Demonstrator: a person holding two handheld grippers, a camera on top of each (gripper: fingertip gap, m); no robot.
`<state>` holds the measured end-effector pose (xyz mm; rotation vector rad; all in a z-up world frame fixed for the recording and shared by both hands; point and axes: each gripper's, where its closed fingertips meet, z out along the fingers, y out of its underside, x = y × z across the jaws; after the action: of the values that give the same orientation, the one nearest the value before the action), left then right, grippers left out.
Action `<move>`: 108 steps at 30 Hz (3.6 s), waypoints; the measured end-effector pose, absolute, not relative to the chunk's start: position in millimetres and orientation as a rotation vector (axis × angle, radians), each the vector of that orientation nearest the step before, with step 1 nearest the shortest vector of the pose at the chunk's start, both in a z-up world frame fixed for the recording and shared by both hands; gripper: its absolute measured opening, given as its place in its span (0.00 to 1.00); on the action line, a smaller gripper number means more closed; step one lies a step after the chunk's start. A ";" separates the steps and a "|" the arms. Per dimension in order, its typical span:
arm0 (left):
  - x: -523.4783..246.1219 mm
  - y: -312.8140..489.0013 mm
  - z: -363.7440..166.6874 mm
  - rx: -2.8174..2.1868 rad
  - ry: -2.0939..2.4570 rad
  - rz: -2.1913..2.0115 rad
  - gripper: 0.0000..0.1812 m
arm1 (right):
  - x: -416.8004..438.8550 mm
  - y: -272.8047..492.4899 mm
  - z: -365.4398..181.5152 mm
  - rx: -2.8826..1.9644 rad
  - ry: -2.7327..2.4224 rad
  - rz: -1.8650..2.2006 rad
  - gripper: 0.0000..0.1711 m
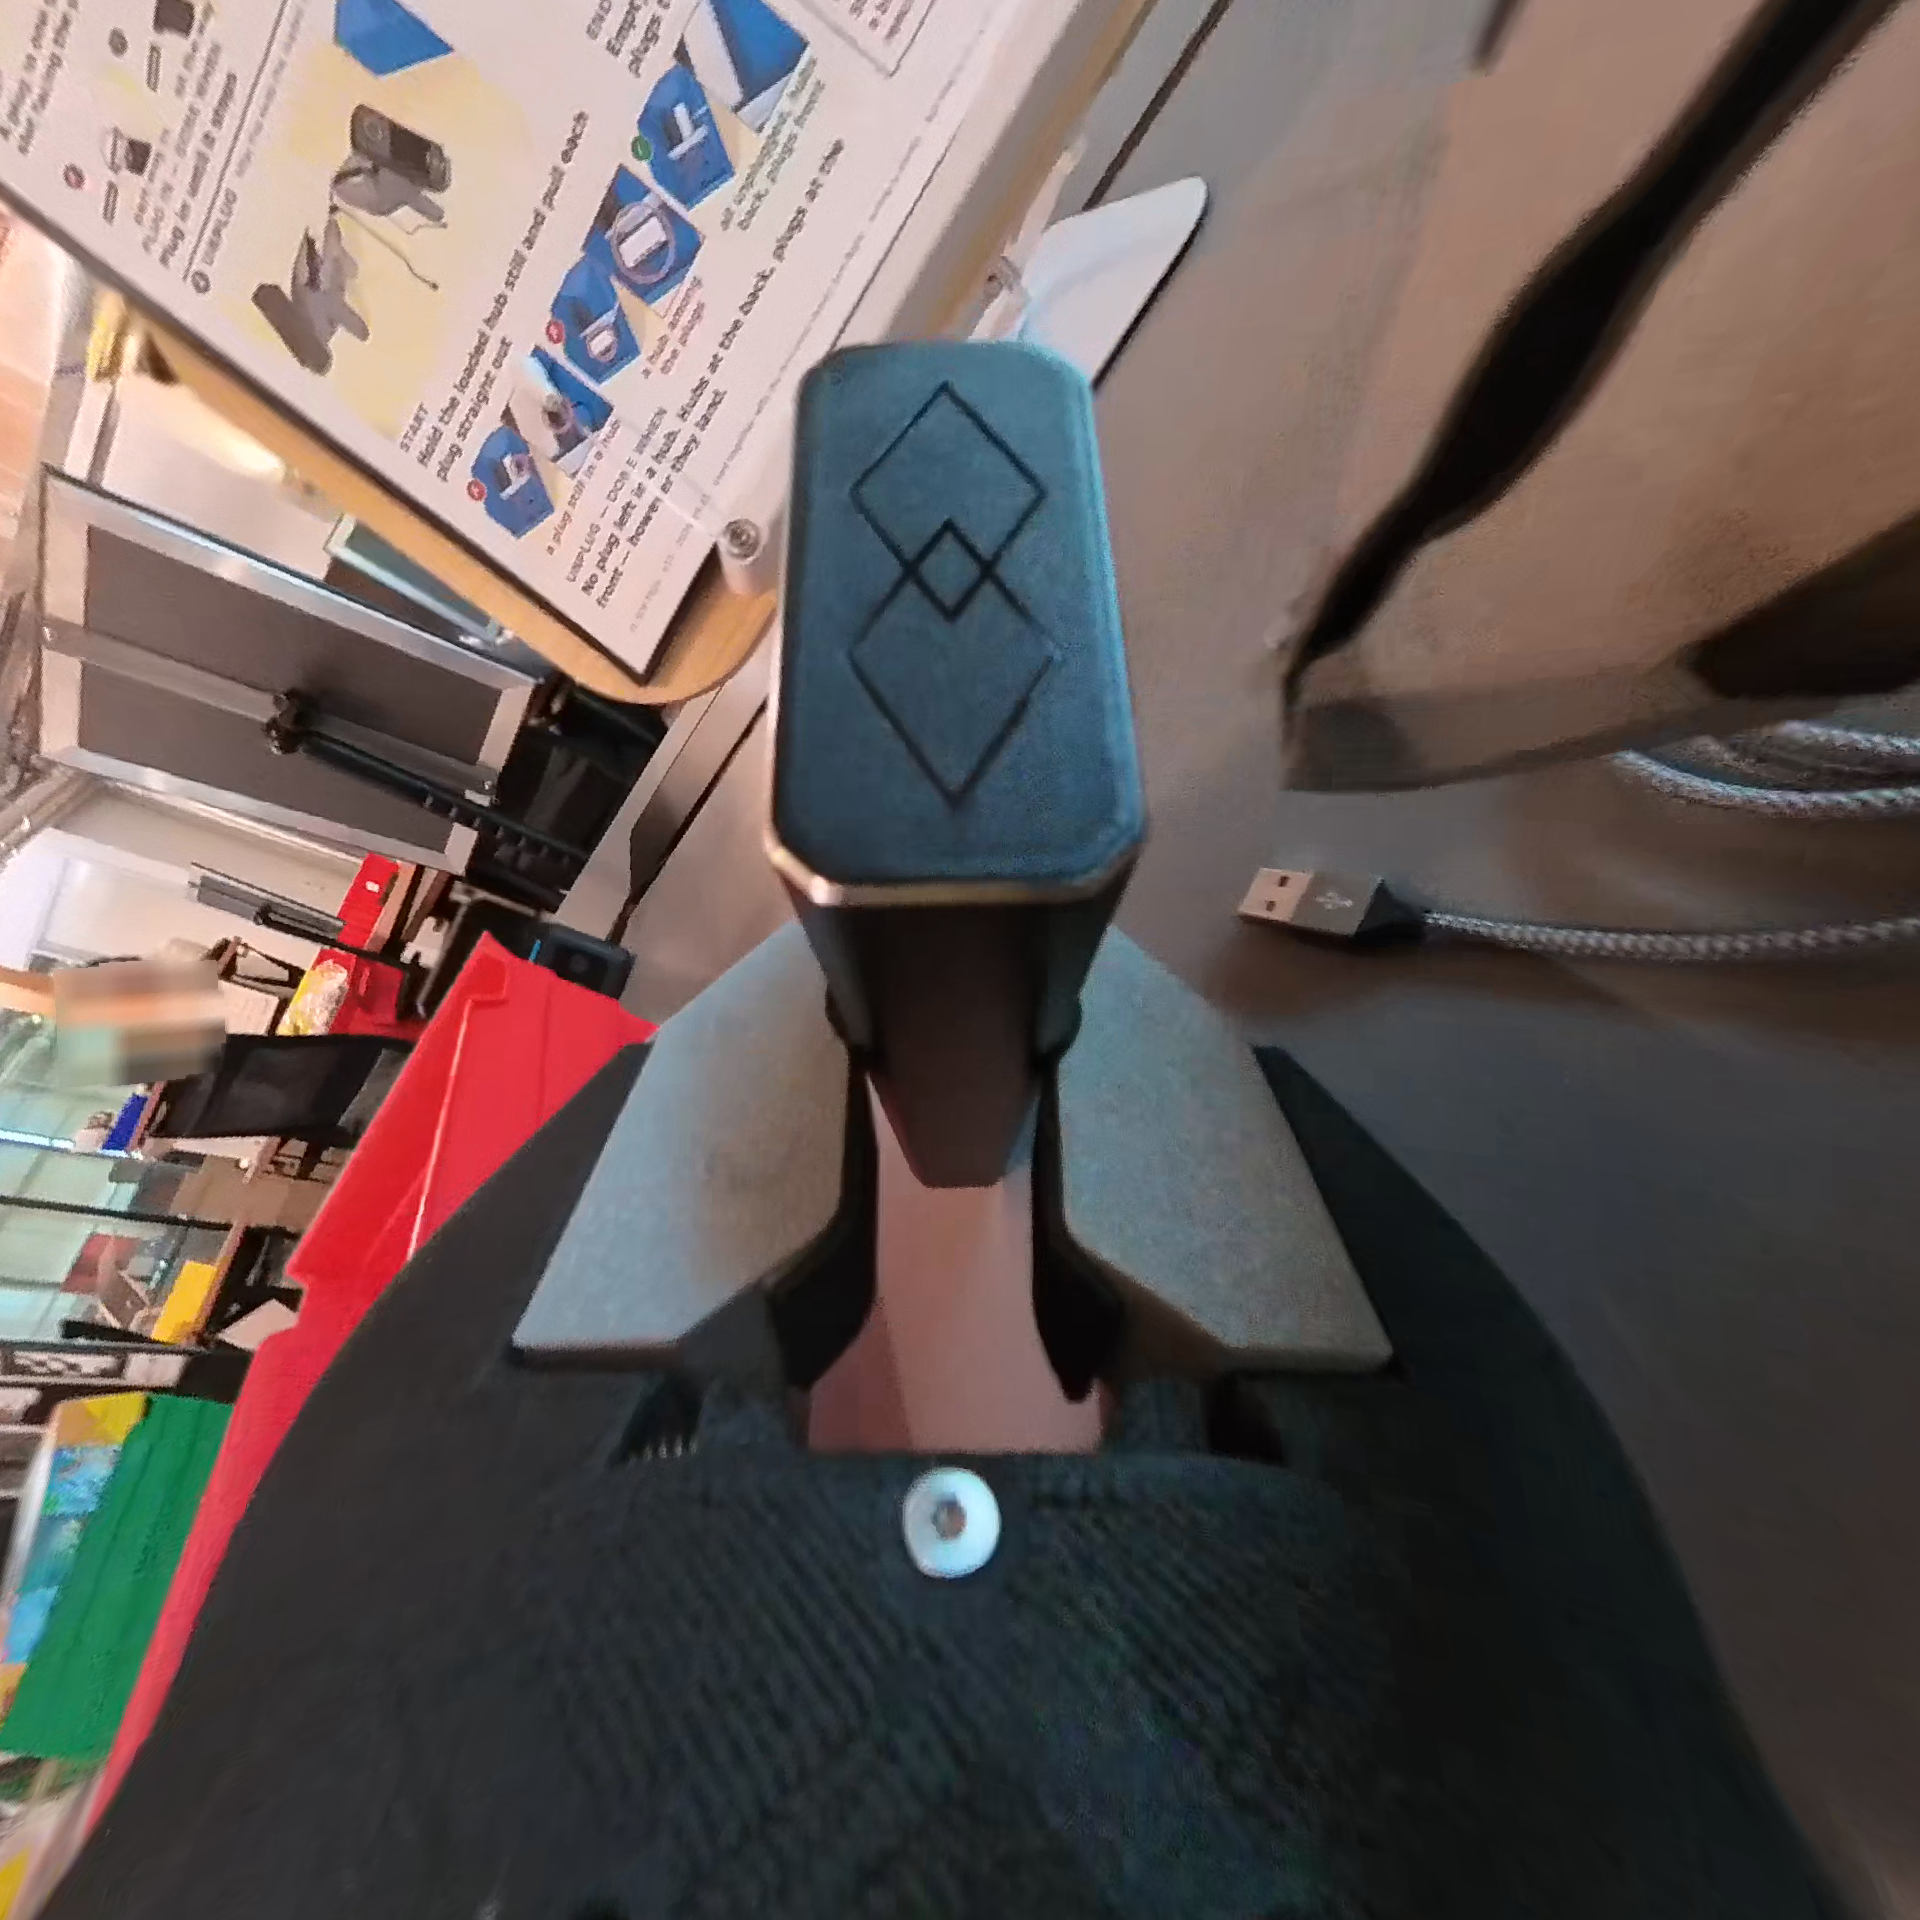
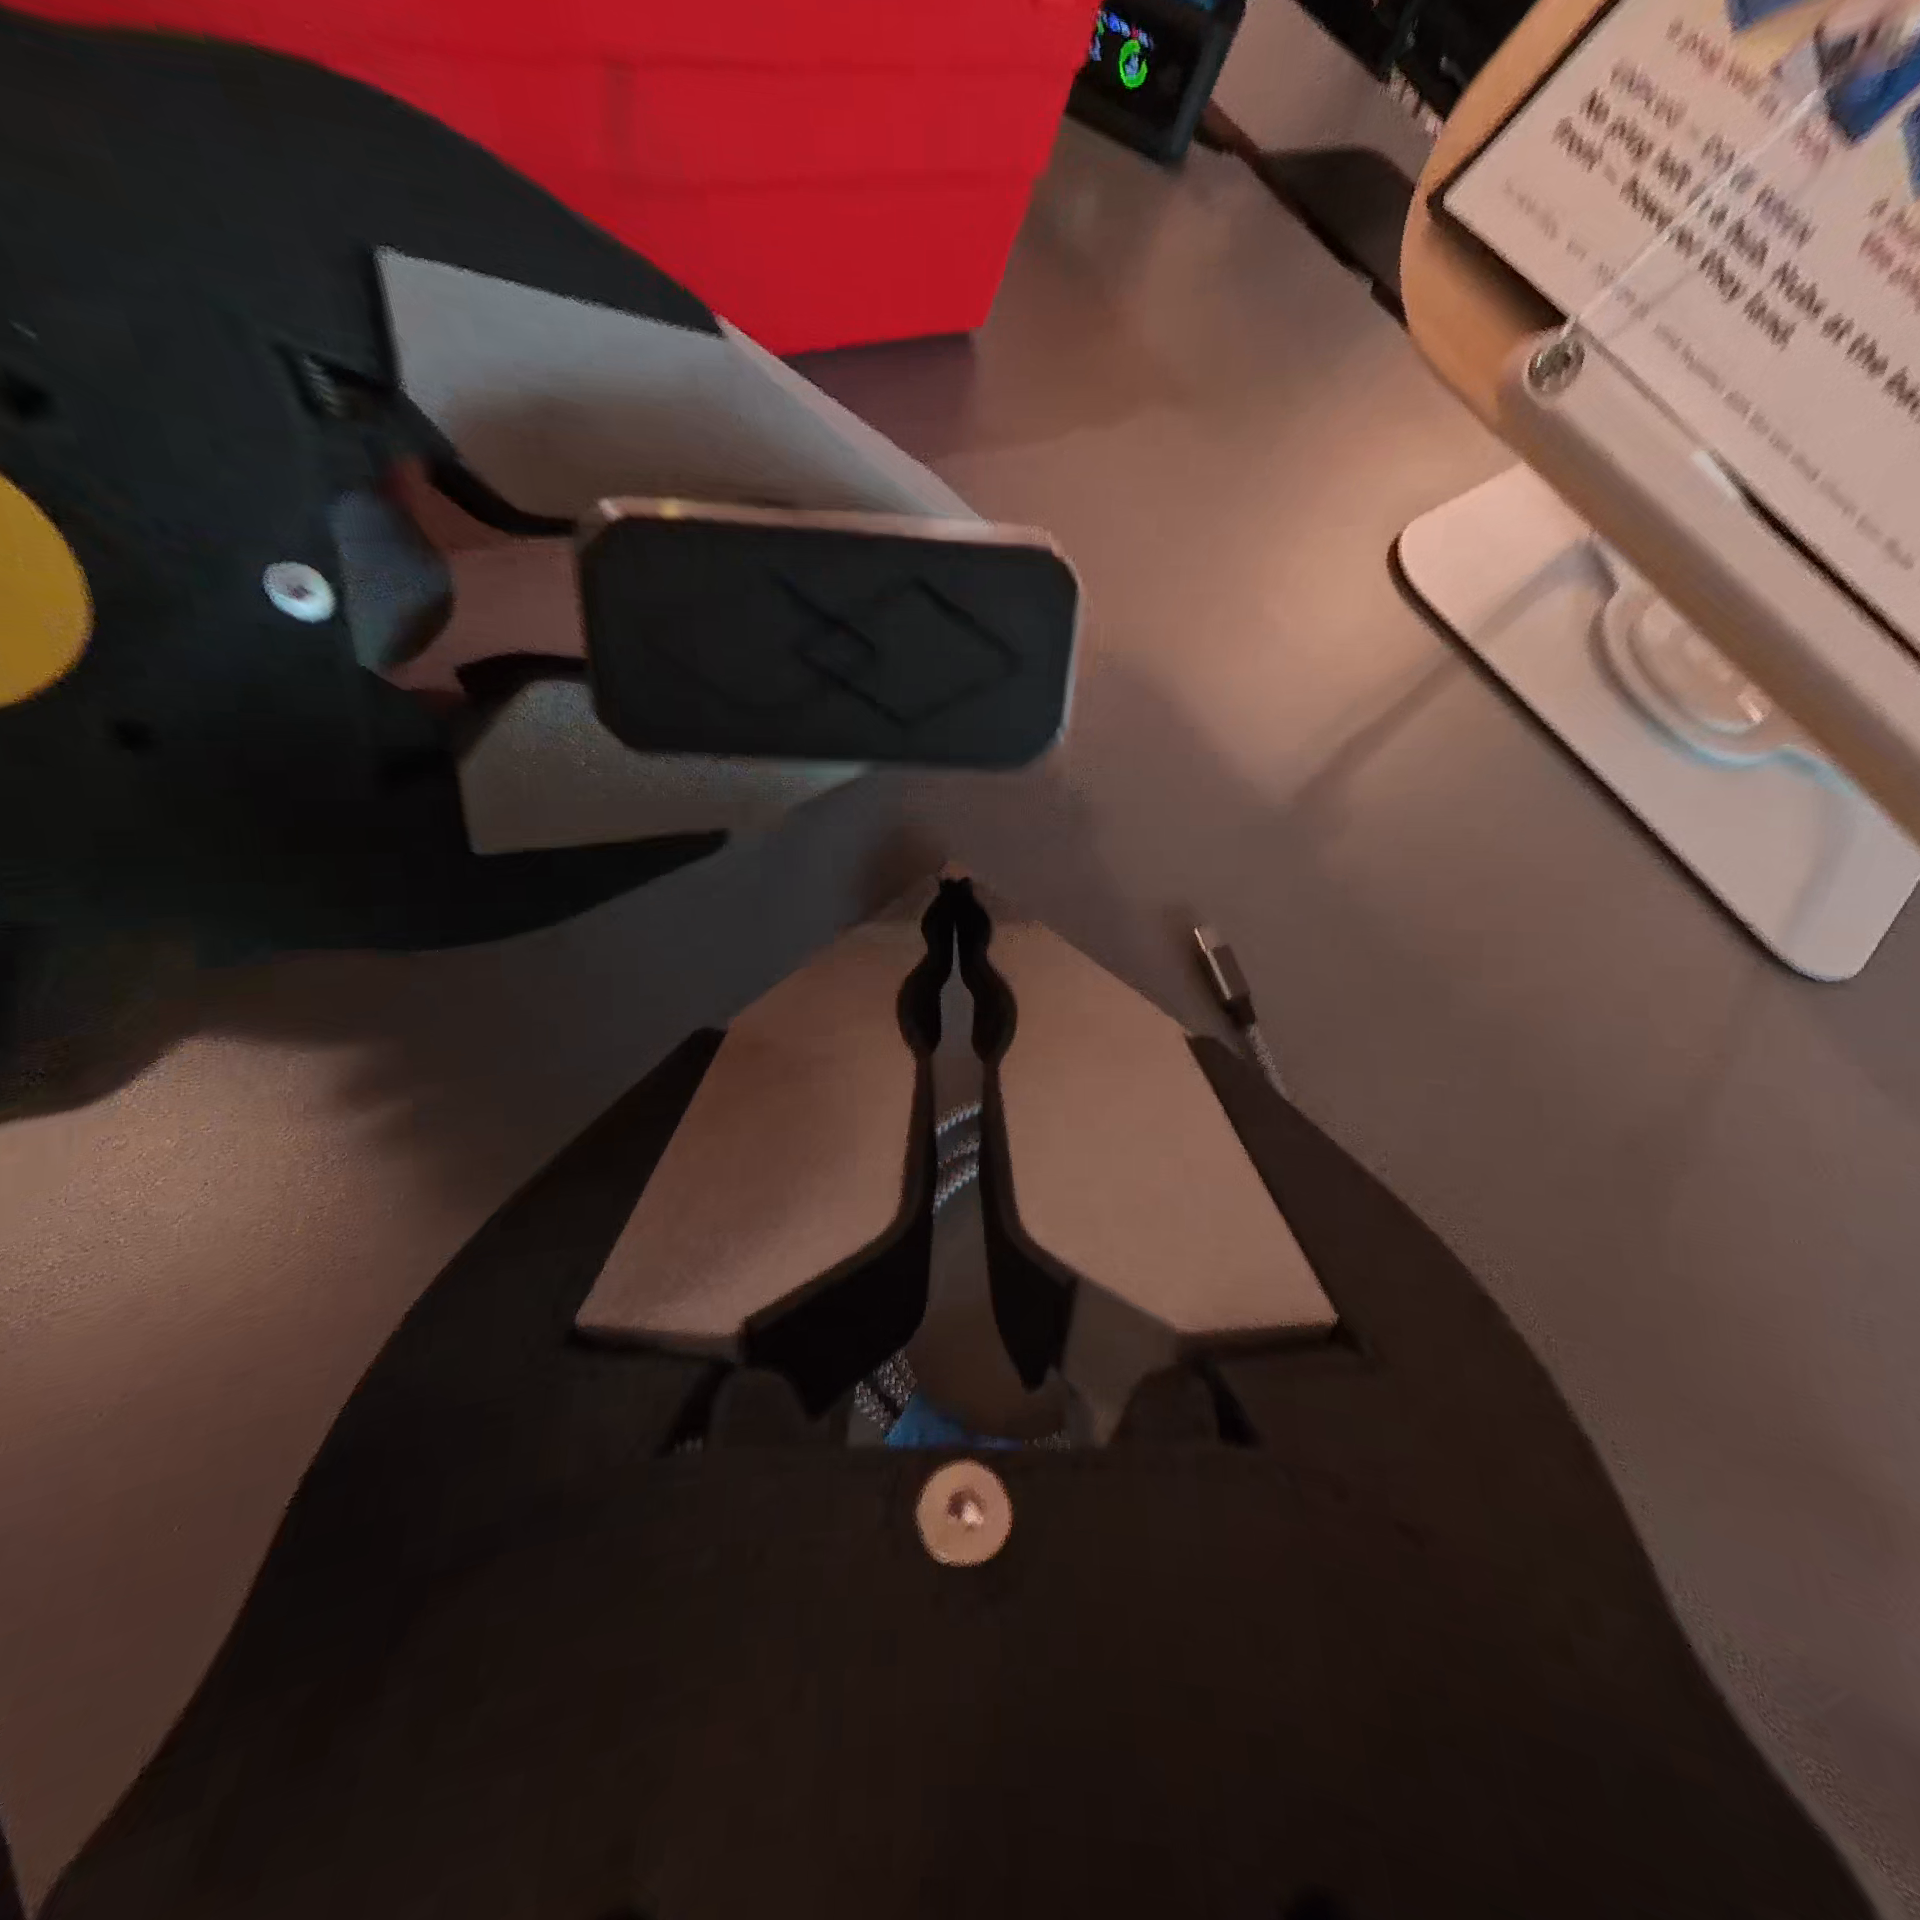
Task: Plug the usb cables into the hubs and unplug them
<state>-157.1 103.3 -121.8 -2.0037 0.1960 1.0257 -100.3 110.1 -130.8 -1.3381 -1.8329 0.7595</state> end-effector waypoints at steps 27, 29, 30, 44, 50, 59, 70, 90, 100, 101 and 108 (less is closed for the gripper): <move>-163.0 96.7 -111.8 -1.947 0.052 0.863 0.15 | -115.3 119.2 -180.6 -1.809 -1.689 0.809 0.15; -161.7 97.2 -112.1 -1.948 0.062 0.869 0.15 | -116.7 116.7 -180.8 -1.803 -1.694 0.807 0.16; -161.2 97.5 -112.3 -1.948 0.065 0.869 0.15 | -116.7 116.5 -181.0 -1.798 -1.695 0.800 0.16; -160.5 97.8 -112.5 -1.949 0.072 0.871 0.15 | -114.3 111.6 -181.3 -1.790 -1.724 0.845 0.08; -160.6 97.6 -112.3 -1.948 0.070 0.866 0.15 | -112.7 106.3 -180.9 -1.782 -1.752 0.874 0.07; -156.4 89.6 -108.2 -1.990 0.043 0.770 0.15 | -106.9 85.8 -136.6 -1.385 -1.867 0.831 0.06; -135.8 72.6 -107.5 -2.235 0.057 0.434 0.15 | -64.0 52.1 -61.3 -1.257 -2.053 0.800 0.06; -128.2 72.5 -116.6 -2.288 0.267 0.670 0.15 | -82.6 62.7 -98.7 -1.505 -2.116 0.789 0.06; -134.7 69.6 -124.7 -2.315 0.350 0.805 0.15 | -81.0 66.2 -104.7 -1.505 -2.107 0.814 0.06; -135.9 69.2 -125.1 -2.315 0.355 0.823 0.15 | -81.9 66.3 -104.4 -1.495 -2.095 0.813 0.06; -134.9 67.0 -123.3 -2.339 0.296 0.814 0.15 | -86.4 64.7 -103.6 -1.425 -1.999 0.808 0.06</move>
<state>-134.9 67.0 -123.3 -2.3389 0.2957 0.8140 -86.4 64.7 -103.6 -1.4251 -1.9992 0.8083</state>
